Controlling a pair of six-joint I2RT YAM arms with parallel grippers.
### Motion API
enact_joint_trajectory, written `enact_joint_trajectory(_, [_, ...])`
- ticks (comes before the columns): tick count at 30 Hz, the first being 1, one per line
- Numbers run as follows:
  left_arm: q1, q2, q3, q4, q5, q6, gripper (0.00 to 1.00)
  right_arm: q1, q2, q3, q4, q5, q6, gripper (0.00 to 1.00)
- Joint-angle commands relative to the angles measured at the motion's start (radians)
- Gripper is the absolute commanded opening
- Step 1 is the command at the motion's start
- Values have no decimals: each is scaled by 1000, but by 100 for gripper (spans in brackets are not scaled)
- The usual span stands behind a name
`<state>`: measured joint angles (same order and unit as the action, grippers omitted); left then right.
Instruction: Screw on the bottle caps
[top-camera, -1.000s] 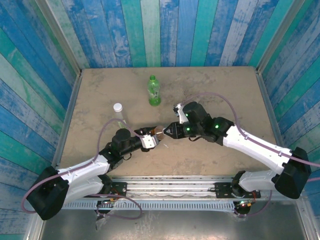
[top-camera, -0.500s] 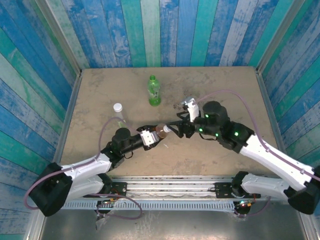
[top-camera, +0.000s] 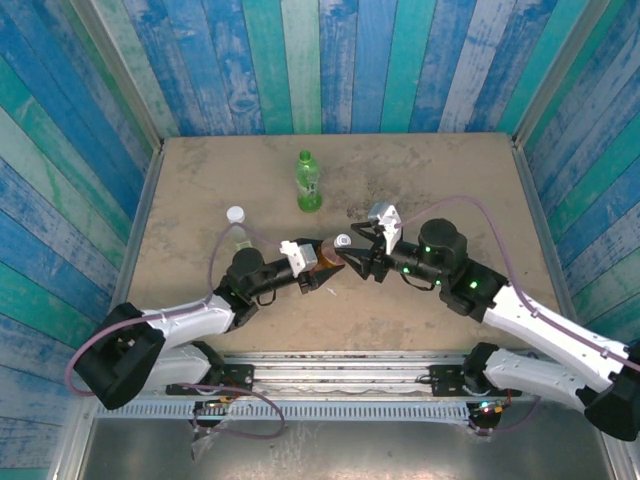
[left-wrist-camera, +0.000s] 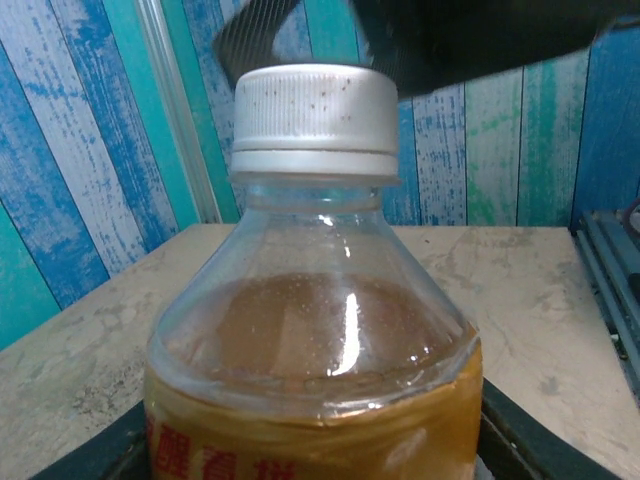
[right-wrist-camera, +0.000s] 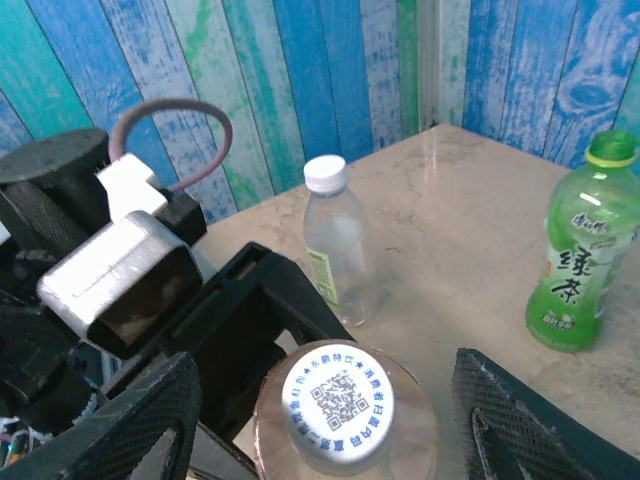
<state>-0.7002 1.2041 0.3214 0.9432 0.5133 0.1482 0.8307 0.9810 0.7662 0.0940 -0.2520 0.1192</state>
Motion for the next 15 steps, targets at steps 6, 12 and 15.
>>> enact_joint_trajectory(6, [-1,6,25,20,28,-4,50,7,61,5,33,-64,10,42])
enact_joint_trajectory(12, [-1,6,15,28,-6,-1,55,10,61,-1,34,-66,-3,28])
enact_joint_trajectory(15, [-2,2,8,31,-38,0,59,9,55,-9,43,-54,-4,24])
